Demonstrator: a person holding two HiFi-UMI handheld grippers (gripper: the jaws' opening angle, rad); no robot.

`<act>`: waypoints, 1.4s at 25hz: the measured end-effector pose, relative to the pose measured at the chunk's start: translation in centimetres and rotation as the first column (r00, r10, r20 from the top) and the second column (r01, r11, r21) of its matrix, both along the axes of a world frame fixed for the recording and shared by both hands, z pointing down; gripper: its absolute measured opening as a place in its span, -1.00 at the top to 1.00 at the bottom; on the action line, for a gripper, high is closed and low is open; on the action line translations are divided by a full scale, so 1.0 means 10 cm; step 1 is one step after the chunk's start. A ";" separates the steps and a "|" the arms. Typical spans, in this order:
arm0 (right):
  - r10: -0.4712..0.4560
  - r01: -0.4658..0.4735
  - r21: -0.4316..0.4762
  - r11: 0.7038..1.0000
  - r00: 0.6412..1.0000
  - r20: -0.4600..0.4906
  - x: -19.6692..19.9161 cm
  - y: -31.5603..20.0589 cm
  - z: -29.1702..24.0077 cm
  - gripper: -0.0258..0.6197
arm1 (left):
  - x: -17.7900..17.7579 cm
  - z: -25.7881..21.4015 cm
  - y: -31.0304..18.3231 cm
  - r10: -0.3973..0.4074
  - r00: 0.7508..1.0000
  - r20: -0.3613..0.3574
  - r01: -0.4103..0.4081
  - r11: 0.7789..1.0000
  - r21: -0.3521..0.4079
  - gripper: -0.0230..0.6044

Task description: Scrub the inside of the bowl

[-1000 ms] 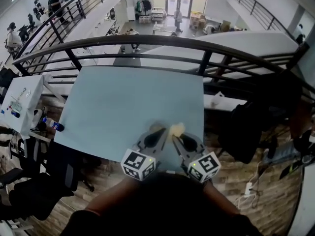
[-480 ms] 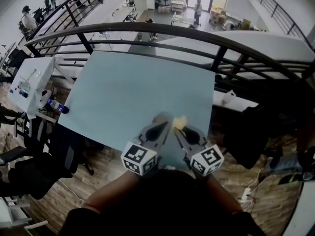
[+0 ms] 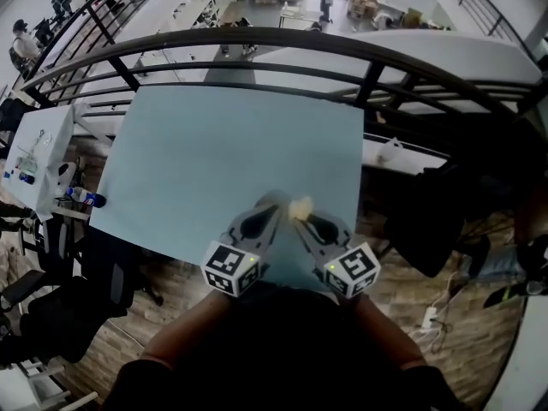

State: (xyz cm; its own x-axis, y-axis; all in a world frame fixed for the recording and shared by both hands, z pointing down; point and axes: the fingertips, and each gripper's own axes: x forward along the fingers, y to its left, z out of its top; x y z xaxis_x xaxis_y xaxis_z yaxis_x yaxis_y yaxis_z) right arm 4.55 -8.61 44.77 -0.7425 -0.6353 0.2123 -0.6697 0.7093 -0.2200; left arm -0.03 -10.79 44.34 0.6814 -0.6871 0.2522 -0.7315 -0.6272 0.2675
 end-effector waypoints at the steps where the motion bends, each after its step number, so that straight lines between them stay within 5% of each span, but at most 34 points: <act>1: -0.003 0.003 -0.025 1.000 1.000 0.010 -0.01 -0.02 0.06 0.72 | -0.01 0.06 -0.03 0.005 1.000 -0.002 -0.005 1.000 -0.013 0.94; 23: -0.033 0.010 -0.271 0.962 0.996 -0.083 -0.55 -0.51 1.18 0.72 | -0.60 1.34 -0.56 0.068 0.994 0.081 -0.044 0.965 -0.259 0.93; 35: 0.005 -0.042 -0.359 0.932 0.995 -0.104 -0.62 -0.61 1.56 0.72 | -0.73 2.05 -0.57 0.116 0.986 0.121 -0.057 0.913 -0.404 0.91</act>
